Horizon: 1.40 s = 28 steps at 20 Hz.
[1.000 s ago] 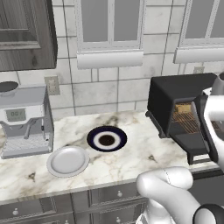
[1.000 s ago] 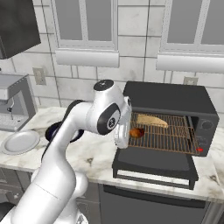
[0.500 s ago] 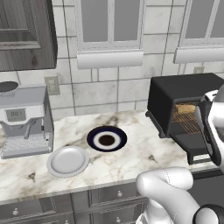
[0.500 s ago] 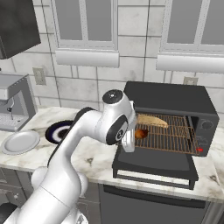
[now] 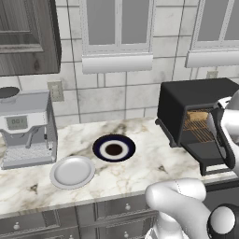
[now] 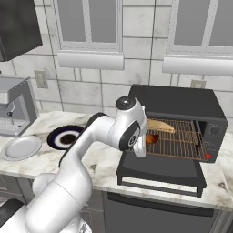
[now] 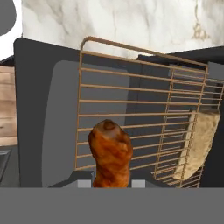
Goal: Open the toaster oven door. Place the baguette on the bottom rack in the toaster oven and place the chicken drumstick on the top rack.
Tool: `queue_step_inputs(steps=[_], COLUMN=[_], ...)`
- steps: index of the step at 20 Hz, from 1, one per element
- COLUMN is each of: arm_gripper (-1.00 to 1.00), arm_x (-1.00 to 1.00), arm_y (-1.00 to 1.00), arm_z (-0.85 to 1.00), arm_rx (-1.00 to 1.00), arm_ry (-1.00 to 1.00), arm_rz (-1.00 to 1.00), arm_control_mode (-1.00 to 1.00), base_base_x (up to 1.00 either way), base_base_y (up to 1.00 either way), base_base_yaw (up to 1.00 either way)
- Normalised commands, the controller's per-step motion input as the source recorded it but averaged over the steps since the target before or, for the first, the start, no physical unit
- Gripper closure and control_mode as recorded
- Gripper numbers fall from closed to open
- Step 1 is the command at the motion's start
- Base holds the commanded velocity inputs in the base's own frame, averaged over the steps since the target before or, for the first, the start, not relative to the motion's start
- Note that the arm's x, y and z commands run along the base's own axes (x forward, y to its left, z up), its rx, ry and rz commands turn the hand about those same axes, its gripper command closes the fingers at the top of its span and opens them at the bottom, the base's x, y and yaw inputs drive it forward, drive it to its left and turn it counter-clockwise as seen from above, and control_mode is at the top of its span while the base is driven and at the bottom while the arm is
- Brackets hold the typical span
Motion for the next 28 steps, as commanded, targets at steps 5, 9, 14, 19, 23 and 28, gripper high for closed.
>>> queue_step_inputs(steps=[5, 9, 14, 19, 23, 28], arm_gripper=[1.0, 1.0, 1.0, 1.0, 1.0, 1.0], arm_x=[0.17, 0.06, 0.02, 0.2, 0.23, 0.07], arm_y=[-0.16, -0.17, -0.03, -0.06, -0.22, -0.26], arm_z=[-0.21, -0.31, -0.22, 0.0, -0.01, 0.11], arm_rx=[0.02, 0.03, 0.02, 0.03, 0.02, 0.03], arm_ry=[0.0, 0.0, 0.0, 0.0, -0.01, -0.03], arm_rz=[0.01, 0.03, 0.03, 0.01, 0.05, 0.03], arm_control_mode=[-1.0, -1.0, -1.0, -1.0, -1.0, -1.0], base_base_x=[0.0, 0.0, 0.0, 0.0, 0.0, 0.0], base_base_y=[0.0, 0.0, 0.0, 0.0, 0.0, 0.0], base_base_yaw=[0.0, 0.0, 0.0, 0.0, 0.0, 0.0])
